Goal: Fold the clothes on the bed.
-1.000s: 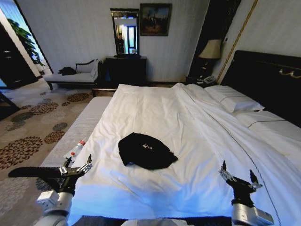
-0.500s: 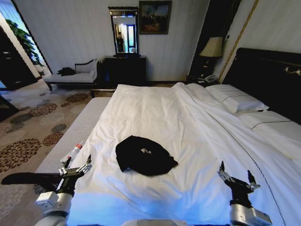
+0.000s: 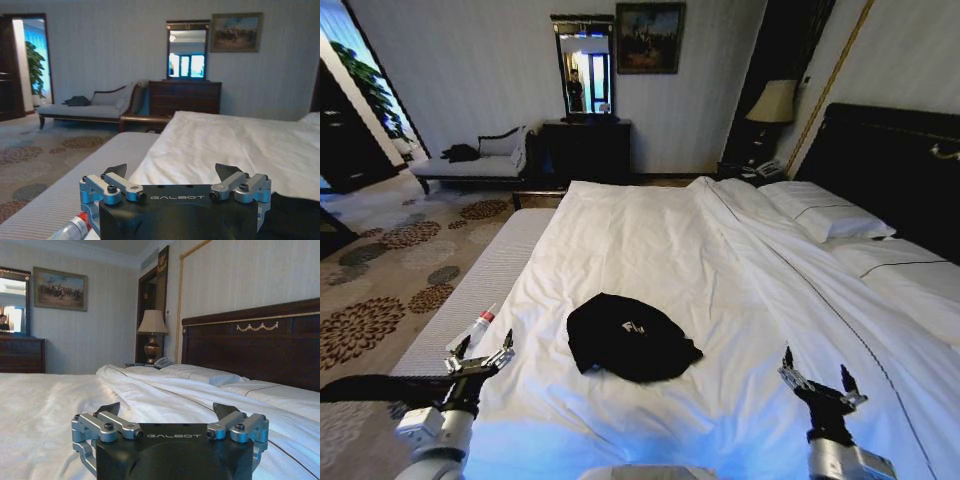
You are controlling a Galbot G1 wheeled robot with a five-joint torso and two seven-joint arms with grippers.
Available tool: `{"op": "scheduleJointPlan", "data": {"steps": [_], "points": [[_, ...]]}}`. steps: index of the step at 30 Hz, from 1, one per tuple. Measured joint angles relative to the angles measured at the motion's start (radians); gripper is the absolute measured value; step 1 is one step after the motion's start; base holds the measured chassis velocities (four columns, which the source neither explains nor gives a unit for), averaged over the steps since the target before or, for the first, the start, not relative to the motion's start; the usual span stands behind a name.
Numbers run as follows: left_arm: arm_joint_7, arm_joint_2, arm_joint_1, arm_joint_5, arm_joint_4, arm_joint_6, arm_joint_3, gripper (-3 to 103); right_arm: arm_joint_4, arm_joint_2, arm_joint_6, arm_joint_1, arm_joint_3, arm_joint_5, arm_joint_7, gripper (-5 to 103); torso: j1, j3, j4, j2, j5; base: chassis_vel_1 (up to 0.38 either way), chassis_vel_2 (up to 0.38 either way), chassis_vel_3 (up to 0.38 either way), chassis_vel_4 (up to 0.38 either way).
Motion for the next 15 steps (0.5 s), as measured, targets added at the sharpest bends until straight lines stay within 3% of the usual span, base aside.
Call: {"op": "scheduleJointPlan", "data": {"steps": [7,15], "points": [[0.008,0.026,-0.022,-0.001,0.041,0.012,0.016,99,-0.009,-0.006,0.013,0.002,-0.002,-0.036,0.002,100,0.000,0.000,0.0000,0.000,0.0002,0.000,0.000,0.000,0.000],[0.007,0.109,-0.112,-0.070,0.161,0.038,0.047,100,0.014,-0.032,-0.030,0.018,-0.035,-0.110,0.036,100,0.000,0.000,-0.0003,0.000,0.0000,0.000,0.000,0.000,0.000]]}}
